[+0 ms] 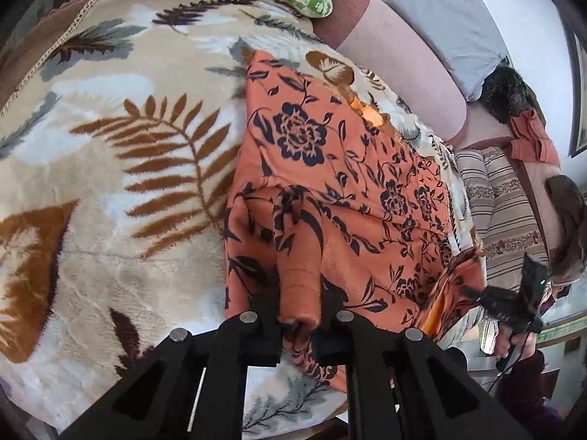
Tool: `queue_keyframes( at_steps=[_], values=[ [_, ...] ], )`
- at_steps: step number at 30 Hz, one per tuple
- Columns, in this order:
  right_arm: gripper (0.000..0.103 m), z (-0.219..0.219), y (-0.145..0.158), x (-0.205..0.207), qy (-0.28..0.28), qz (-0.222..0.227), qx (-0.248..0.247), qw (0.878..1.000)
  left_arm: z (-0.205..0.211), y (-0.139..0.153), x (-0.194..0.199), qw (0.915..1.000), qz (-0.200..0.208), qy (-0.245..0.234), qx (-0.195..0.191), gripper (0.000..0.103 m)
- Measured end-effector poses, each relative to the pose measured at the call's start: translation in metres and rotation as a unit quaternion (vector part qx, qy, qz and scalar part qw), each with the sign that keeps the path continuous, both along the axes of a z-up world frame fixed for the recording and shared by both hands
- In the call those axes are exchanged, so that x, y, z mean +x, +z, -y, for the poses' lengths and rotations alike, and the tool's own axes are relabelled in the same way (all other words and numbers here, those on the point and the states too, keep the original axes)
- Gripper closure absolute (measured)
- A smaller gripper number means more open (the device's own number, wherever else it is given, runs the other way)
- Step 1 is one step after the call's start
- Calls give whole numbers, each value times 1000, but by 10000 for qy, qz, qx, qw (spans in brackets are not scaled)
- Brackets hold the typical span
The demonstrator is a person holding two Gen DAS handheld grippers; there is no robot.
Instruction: Fold small clothes
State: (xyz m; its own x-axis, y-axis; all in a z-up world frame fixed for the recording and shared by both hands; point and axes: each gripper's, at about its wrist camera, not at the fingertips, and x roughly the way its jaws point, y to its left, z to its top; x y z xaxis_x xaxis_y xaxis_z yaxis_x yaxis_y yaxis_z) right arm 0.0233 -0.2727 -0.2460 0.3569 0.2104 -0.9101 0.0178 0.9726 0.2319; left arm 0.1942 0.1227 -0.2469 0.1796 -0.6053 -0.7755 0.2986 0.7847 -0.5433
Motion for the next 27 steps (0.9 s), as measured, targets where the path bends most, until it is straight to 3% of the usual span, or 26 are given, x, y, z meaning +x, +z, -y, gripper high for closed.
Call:
queue_keyframes(
  at_steps=[7, 14, 18, 20, 22, 23, 25, 27],
  values=[
    [95, 32, 45, 33, -473, 725, 327, 9957, 0, 41, 29, 9982, 209, 37, -556, 93],
    [95, 105, 55, 107, -1615, 1201, 647, 9774, 36, 64, 137, 9950, 151, 589, -786, 93],
    [95, 156, 24, 159, -2611, 1211, 761, 9547, 61, 40, 199, 9925, 3, 1194, -249, 87],
    [95, 189, -6, 170, -3331, 1054, 960, 9320, 59, 28, 212, 9873, -33, 1546, -371, 81],
    [91, 220, -37, 170, -4087, 982, 1177, 8997, 51, 18, 209, 9807, -14, 1855, -621, 66],
    [91, 231, -49, 167, -4312, 901, 1338, 8877, 48, 16, 204, 9794, 52, 1913, -643, 64],
    [91, 245, -68, 161, -4492, 673, 1645, 8756, 42, 19, 186, 9750, 348, 2132, -513, 64],
    [91, 245, -67, 148, -4575, 853, 1536, 8717, 35, 24, 158, 9671, 642, 2397, -562, 59]
  ],
)
